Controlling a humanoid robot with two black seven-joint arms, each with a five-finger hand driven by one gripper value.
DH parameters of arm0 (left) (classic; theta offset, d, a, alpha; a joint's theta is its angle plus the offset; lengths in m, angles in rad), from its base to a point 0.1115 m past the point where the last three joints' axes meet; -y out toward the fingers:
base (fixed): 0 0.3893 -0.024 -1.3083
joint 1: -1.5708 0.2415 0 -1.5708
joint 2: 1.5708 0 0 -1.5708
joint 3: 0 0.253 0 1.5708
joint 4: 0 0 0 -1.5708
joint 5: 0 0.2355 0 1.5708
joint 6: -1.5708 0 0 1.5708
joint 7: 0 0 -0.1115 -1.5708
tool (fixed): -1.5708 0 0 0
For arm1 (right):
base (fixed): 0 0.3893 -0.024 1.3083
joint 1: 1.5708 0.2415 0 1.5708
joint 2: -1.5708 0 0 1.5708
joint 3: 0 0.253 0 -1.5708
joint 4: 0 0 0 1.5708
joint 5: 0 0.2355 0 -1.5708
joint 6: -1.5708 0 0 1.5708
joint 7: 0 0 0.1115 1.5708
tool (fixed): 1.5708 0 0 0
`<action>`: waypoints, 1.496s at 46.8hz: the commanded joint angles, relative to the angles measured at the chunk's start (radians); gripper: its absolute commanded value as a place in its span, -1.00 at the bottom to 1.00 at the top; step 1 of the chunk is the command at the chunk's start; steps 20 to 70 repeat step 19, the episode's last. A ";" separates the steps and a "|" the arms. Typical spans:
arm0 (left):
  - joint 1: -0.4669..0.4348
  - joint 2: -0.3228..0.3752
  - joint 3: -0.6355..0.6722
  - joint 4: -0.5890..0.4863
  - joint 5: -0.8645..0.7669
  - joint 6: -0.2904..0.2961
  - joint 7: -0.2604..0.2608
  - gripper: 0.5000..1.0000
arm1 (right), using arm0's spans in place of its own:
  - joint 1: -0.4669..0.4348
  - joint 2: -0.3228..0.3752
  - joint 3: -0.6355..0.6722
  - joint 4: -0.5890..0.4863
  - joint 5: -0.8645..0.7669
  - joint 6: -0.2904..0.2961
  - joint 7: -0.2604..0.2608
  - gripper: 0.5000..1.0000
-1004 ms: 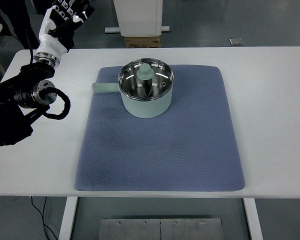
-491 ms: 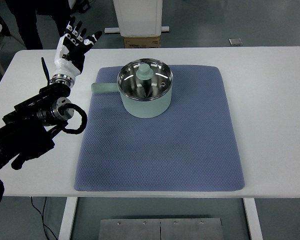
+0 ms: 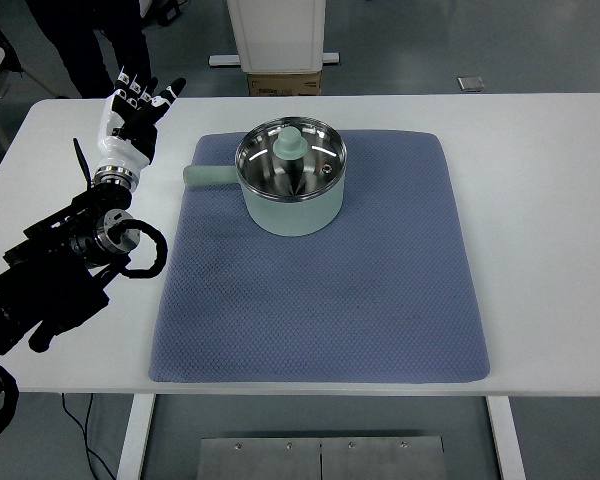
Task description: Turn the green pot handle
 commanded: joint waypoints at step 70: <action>0.011 -0.019 0.000 0.003 0.004 -0.028 0.016 1.00 | -0.006 0.000 0.003 0.000 0.002 0.000 -0.006 1.00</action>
